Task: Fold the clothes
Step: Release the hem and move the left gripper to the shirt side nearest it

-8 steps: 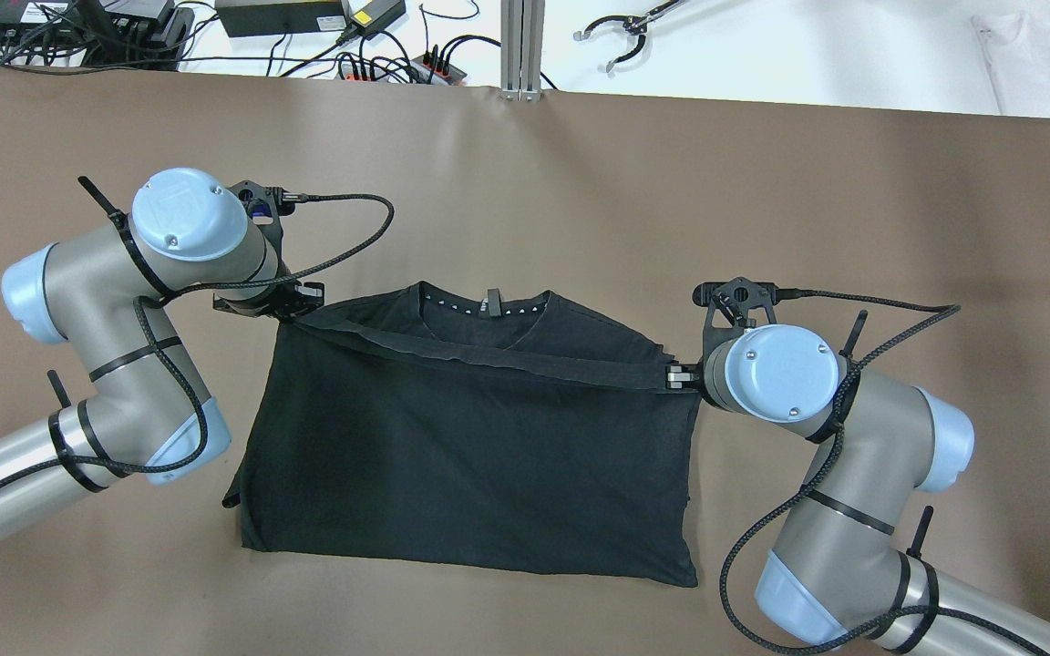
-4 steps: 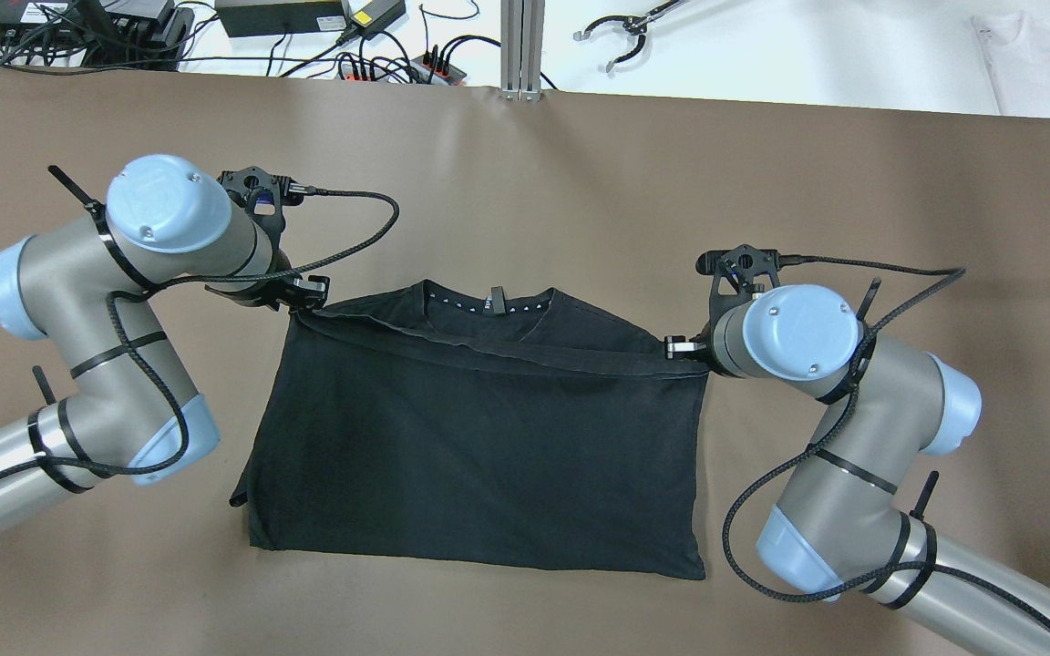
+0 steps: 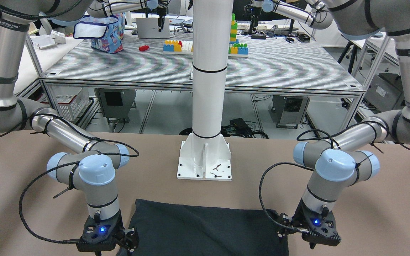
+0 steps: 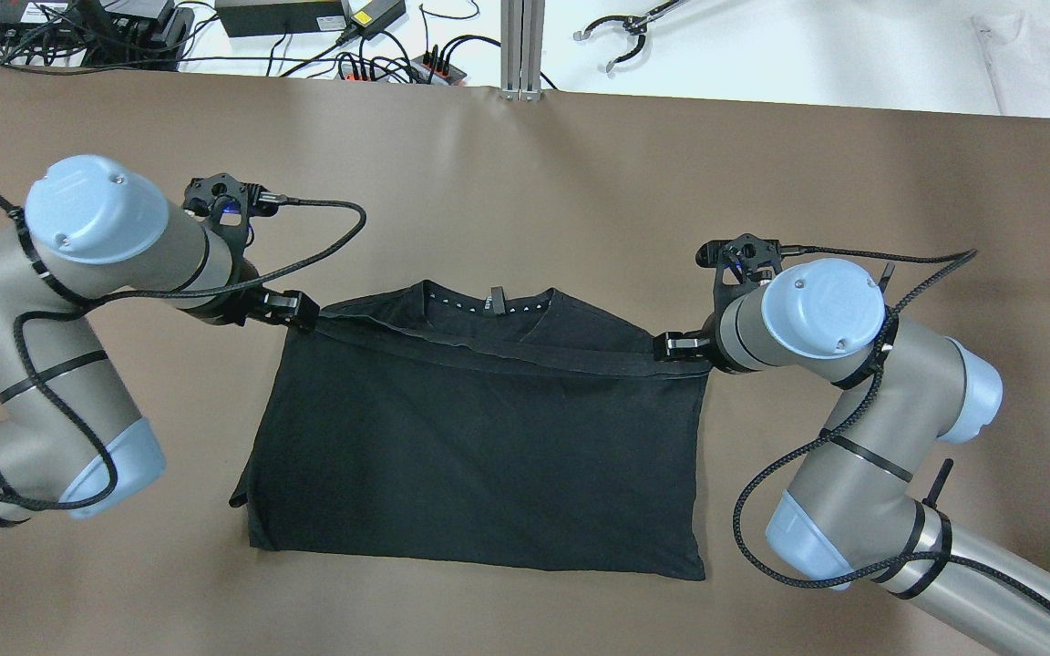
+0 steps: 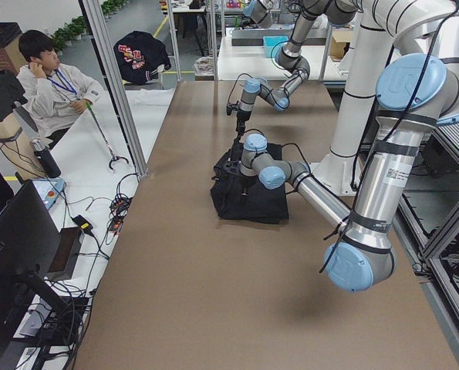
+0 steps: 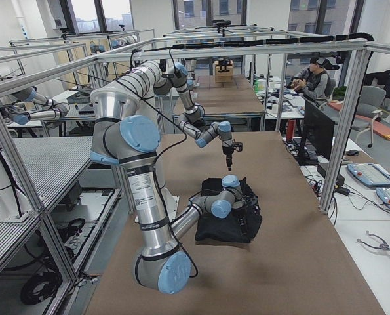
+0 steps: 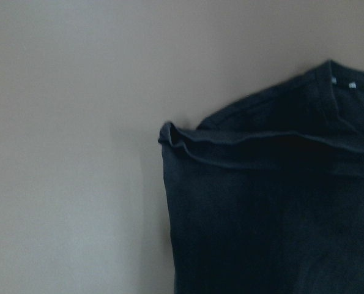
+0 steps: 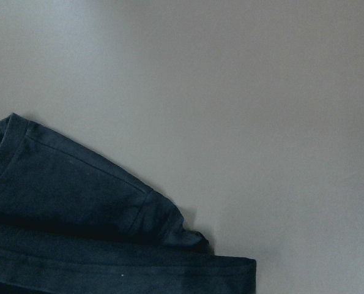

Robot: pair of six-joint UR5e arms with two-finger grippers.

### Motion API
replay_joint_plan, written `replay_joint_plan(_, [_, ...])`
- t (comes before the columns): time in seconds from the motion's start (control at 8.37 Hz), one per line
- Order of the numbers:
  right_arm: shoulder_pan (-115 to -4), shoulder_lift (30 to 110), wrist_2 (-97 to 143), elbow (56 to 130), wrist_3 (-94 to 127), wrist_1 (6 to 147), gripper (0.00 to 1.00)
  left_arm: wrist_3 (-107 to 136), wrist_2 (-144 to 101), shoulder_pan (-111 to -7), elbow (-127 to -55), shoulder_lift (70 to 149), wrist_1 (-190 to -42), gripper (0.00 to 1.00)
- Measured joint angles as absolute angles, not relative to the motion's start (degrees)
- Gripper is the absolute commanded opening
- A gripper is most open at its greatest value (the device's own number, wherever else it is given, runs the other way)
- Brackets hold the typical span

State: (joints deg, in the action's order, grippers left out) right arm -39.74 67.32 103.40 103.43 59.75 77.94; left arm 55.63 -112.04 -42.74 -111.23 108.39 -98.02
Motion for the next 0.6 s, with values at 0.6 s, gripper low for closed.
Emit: replay_joint_plan(0.6, [-39.31,67.75,103.45,103.53,59.9,77.7,0.94,61.24,-107.55,-31.65,-113.94,101.52,-100.67,0.86])
